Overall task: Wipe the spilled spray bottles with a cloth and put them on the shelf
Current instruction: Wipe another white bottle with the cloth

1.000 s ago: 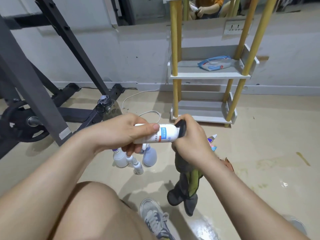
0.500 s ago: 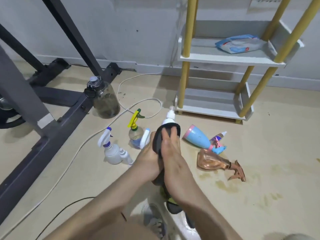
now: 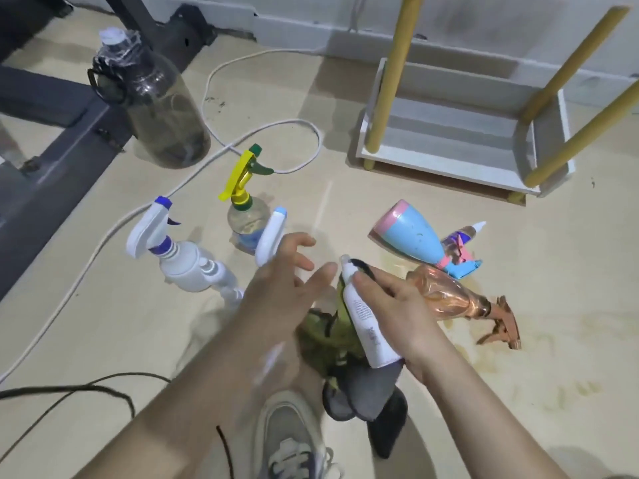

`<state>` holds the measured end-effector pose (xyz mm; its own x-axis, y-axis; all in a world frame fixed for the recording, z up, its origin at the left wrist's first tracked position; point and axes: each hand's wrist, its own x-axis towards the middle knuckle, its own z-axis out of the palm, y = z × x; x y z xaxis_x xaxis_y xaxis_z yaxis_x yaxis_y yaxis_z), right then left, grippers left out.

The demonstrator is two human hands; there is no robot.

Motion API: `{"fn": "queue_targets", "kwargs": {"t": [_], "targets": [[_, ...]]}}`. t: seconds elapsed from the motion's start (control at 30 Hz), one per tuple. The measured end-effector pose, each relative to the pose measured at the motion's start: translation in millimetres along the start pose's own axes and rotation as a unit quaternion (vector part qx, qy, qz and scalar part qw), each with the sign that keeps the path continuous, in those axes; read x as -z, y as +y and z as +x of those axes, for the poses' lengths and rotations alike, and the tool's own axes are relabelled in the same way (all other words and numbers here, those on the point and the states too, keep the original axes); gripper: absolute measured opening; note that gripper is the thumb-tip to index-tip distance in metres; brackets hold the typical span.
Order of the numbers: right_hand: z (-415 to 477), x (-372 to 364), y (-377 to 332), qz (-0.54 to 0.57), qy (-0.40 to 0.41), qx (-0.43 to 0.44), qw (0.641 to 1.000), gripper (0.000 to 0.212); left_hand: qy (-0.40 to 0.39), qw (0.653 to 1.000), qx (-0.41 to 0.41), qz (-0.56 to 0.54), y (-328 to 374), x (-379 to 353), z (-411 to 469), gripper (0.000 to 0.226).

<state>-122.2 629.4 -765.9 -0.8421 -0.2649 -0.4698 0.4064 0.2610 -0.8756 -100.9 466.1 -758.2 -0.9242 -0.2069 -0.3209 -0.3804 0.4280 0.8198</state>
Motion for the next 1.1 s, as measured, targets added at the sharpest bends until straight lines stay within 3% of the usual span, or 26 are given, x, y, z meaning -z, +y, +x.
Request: {"fn": "queue_targets", "kwargs": {"t": [0.07,0.1,0.2,0.3,0.37,0.43,0.53,0.6,0.67,0.77,0.87,0.97,1.1], "targets": [[3.0,-0.2,0.4,-0.067,-0.064,0.025,0.995,0.03,-0.079,0.992,0.043,-0.092,-7.5,-2.4,10.3,0.036],[5.5,-1.6,2.5,-0.104,-0.078,0.035,0.991,0.038,-0.101,0.987,0.051,-0.111,-11.1,-5.9,9.9,0.027],[16.1,-6.1,15.1,-0.24,-0.038,0.063,0.968,0.059,-0.047,0.974,0.099,-0.197,-19.9,-10.8,5.3,0.008],[20.7,-10.7,28.6,-0.309,0.035,0.098,0.945,0.051,0.024,0.964,0.125,-0.234,-30.5,-10.2,0.4,0.017],[23.7,-6.7,35.6,-0.292,0.108,0.095,0.945,0.038,0.073,0.968,0.122,-0.208,-35.4,-4.8,-6.7,0.021],[27.2,3.9,43.0,-0.249,0.166,0.057,0.952,0.041,0.124,0.973,0.116,-0.155,-40.3,2.5,-19.6,0.02],[21.6,8.7,40.0,-0.056,0.223,0.002,0.973,0.04,0.194,0.969,0.138,-0.068,-61.3,8.2,-41.5,0.014],[7.4,-8.1,28.6,0.069,0.172,-0.01,0.983,0.038,0.233,0.957,0.169,-0.039,-81.4,2.8,-51.0,0.013],[-7.0,-40.2,26.6,0.137,0.056,-0.022,0.989,0.036,0.269,0.949,0.163,-0.01,-98.5,-4.8,-54.6,0.015],[-17.7,-98.6,60.2,0.001,-0.082,0.015,0.997,0.03,0.267,0.954,0.138,0.003,-106.9,-8.9,-52.2,0.015],[-5.7,-127.5,99.4,-0.066,-0.073,0.03,0.995,0.041,0.246,0.962,0.096,0.068,-107.8,-10.6,-55.6,0.007],[26.2,-127.5,114.4,-0.048,-0.036,-0.042,0.997,0.04,0.257,0.96,0.048,0.098,-117.5,-12.6,-63.9,0.015],[17.1,-132.2,107.5,0.013,-0.06,-0.019,0.998,0.03,0.262,0.959,0.045,0.096,-125.1,-11.8,-64.4,0.015]]}}
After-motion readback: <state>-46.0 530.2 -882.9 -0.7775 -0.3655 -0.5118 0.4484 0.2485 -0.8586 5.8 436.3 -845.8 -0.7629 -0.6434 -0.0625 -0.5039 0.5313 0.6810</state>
